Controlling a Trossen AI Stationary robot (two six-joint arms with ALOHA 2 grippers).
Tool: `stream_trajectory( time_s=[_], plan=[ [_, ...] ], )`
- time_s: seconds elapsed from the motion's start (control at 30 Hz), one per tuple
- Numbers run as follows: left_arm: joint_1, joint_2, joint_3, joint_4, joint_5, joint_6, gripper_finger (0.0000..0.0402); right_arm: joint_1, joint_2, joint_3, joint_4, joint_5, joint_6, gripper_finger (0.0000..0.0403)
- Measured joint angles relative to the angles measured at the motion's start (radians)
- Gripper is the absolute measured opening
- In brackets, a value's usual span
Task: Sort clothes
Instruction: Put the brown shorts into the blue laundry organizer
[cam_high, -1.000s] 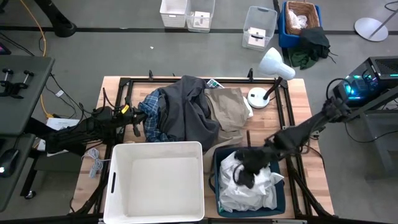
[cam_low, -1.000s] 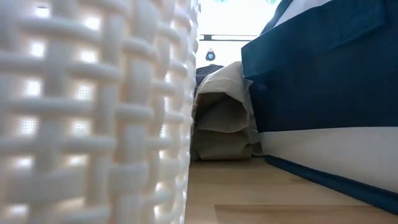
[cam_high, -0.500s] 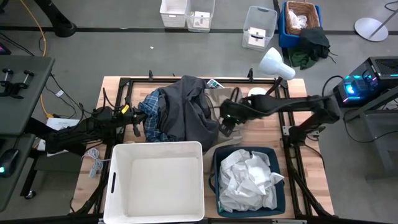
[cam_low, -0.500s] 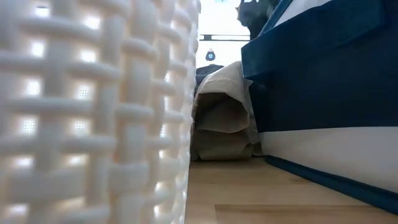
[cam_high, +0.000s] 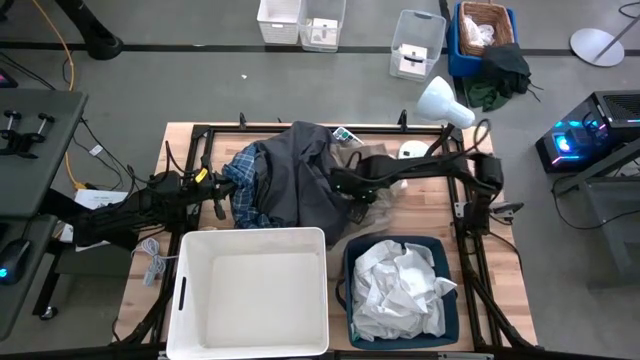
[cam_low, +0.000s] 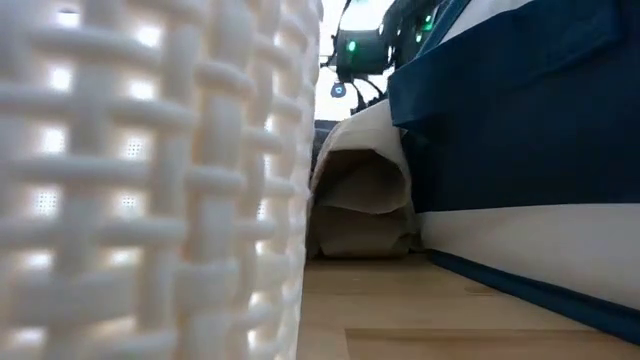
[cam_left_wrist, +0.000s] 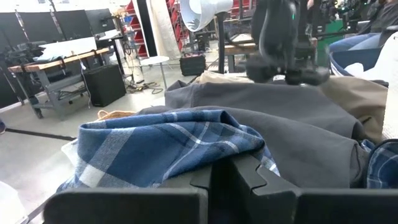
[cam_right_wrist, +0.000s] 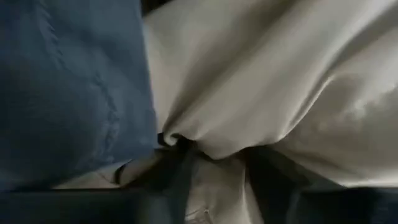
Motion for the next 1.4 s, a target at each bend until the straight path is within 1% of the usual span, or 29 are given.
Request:
stream_trajectory(
  time_s=[0.1,0.13,0.23,0.37,0.53,0.67,0.87,1.0,1.03,1.1,1.13,1.2,1.3,1.4],
  plan=[
    [0.000,0.000,0.000,0.000,0.000,0.000,0.0014,0.005,0.016,0.000,-0.017,-0.010,-0.028,0.0036],
    [0.000,0.000,0.000,0.000,0.000,0.000,0.0014,0.009,0.010,0.001,-0.022,-0.016,-0.034,0.0020],
    [0.000,0.000,0.000,0.000,0.000,0.000,0.0014,0.030,-0.039,0.038,-0.084,-0.011,-0.027,0.0007],
    [0.000,0.000,0.000,0.000,0.000,0.000,0.0014,0.064,-0.161,0.147,-0.174,0.046,0.001,0.0003],
    [0.000,0.000,0.000,0.000,-0.002,0.000,0.0014,0.088,-0.309,0.327,-0.258,0.122,0.129,0.0002],
    [0.000,0.000,0.000,0.000,-0.008,0.000,0.0014,0.120,-0.411,0.486,-0.276,0.184,0.209,0.0001],
    [0.000,0.000,0.000,0.000,-0.015,0.000,0.0014,0.244,-0.505,0.764,-0.249,0.289,0.197,0.0001],
    [0.000,0.000,0.000,0.000,-0.015,0.000,0.0014,0.375,-0.528,0.946,-0.201,0.307,0.108,0.0001],
    [0.000,0.000,0.000,0.000,-0.015,0.000,0.0014,0.411,-0.531,0.961,-0.172,0.304,0.072,0.0000],
    [0.000,0.000,0.000,0.001,-0.015,0.000,0.0014,0.486,-0.586,0.915,-0.053,0.267,-0.032,0.0000],
    [0.000,0.000,0.000,0.000,-0.015,0.000,0.0014,0.521,-0.599,0.893,-0.002,0.237,-0.064,0.0000],
    [0.000,0.000,0.000,0.000,-0.015,0.000,0.0014,0.575,-0.618,0.866,0.068,0.225,-0.100,0.0000],
    [0.000,0.000,0.000,0.001,-0.015,0.000,0.0014,0.638,-0.615,0.847,0.078,0.224,-0.109,0.0000],
    [0.000,0.000,0.000,0.001,-0.015,0.000,0.0014,0.681,-0.578,0.837,0.078,0.226,-0.109,0.0000]
  ],
)
